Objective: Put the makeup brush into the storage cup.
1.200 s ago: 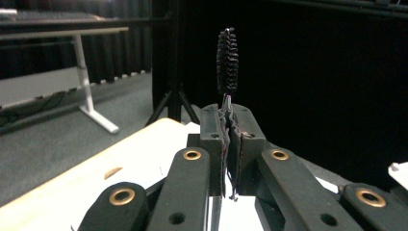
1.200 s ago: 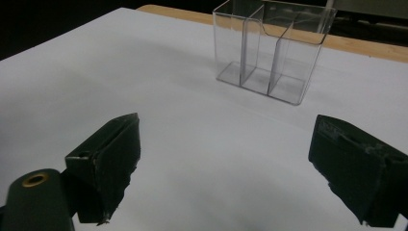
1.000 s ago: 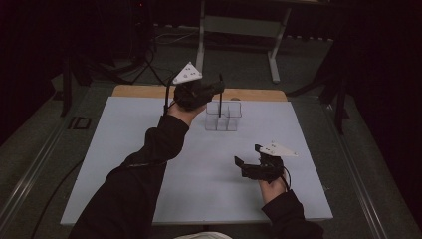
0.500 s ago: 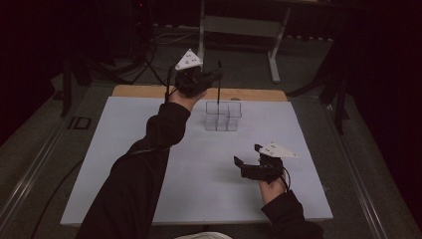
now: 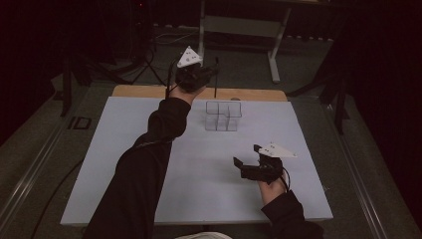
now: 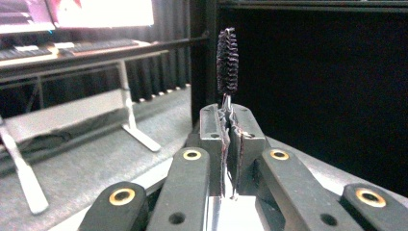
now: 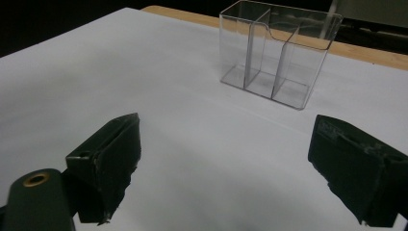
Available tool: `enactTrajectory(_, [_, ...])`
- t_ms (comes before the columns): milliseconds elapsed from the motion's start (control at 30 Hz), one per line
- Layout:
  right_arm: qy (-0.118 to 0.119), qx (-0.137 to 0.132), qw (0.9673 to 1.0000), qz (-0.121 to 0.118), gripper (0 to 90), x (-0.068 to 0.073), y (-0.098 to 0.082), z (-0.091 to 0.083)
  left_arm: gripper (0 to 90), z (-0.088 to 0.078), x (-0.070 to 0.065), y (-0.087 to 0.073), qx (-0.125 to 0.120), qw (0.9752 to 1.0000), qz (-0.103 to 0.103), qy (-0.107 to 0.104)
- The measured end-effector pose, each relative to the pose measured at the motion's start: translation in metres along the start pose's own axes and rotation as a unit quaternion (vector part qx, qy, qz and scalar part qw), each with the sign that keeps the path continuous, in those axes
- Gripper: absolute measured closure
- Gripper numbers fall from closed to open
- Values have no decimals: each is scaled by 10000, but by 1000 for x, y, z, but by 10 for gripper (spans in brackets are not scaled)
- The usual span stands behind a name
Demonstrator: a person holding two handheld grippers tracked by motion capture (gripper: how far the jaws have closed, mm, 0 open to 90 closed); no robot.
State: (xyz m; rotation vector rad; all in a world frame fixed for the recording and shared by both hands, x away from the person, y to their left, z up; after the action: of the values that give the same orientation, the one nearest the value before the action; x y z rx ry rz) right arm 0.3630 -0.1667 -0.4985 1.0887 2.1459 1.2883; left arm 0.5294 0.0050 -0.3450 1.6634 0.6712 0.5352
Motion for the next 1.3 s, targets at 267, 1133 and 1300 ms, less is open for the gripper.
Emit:
enactTrajectory(267, [-9,38,10000,-15,128,0,-1,0,868,7,9,-8,53,9999,-82,120])
enactTrajectory(1133, [-19,-74,10000,-13,114,0,1,-2,600,23,22,-41,581,9961,-485,461])
enactTrajectory(1300, [-50,-88,9999,-13,113,-1,1,-2,196,21,24,-39,794,9924,-616,705])
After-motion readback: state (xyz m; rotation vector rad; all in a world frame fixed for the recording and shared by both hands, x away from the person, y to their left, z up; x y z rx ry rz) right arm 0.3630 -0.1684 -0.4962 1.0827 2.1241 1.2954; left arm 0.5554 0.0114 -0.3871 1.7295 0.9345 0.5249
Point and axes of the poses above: each handheld gripper's, and its own axes: z roughly forward along the jaws, y roughly out of its top, x roughly to its left, the point moved 8 cm from there along z, roughly forward along the jaws, and after that the axes turned 2 degrees about x, right-handed, at the moved point
